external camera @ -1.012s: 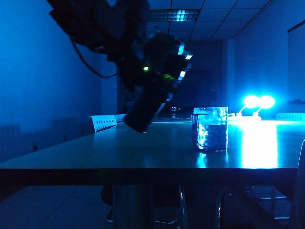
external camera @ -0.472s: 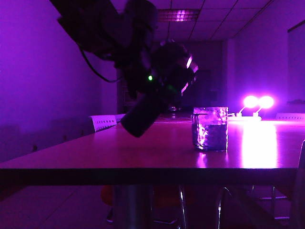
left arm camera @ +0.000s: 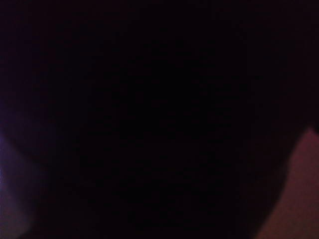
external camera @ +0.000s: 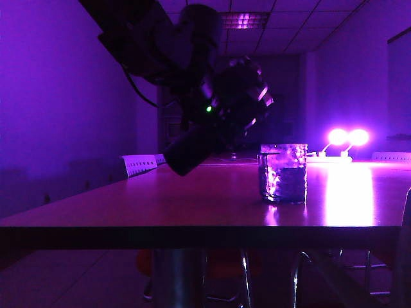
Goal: Pick up the black thermos cup, pour some water from it into the cup, and then put the thermos cup back on the table.
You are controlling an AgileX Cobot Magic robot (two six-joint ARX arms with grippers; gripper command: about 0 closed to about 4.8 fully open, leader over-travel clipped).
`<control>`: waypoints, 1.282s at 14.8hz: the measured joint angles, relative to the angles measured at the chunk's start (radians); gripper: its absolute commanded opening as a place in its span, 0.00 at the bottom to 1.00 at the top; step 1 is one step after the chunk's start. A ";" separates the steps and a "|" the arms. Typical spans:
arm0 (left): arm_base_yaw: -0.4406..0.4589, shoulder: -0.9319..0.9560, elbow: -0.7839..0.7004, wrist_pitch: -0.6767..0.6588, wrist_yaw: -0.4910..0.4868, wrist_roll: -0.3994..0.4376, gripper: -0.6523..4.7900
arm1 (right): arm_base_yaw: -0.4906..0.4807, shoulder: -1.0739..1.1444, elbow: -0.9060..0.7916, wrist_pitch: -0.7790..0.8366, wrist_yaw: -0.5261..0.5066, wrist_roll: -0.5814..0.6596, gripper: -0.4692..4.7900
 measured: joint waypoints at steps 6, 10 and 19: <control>-0.007 0.001 0.000 0.008 0.014 0.112 0.73 | 0.000 0.000 0.000 0.000 0.000 -0.003 0.09; -0.007 0.001 0.000 0.008 0.012 0.162 0.73 | 0.000 0.000 0.000 0.000 0.000 -0.003 0.09; -0.023 0.001 0.000 0.008 0.009 0.204 0.73 | 0.000 0.000 0.000 0.000 -0.001 -0.003 0.09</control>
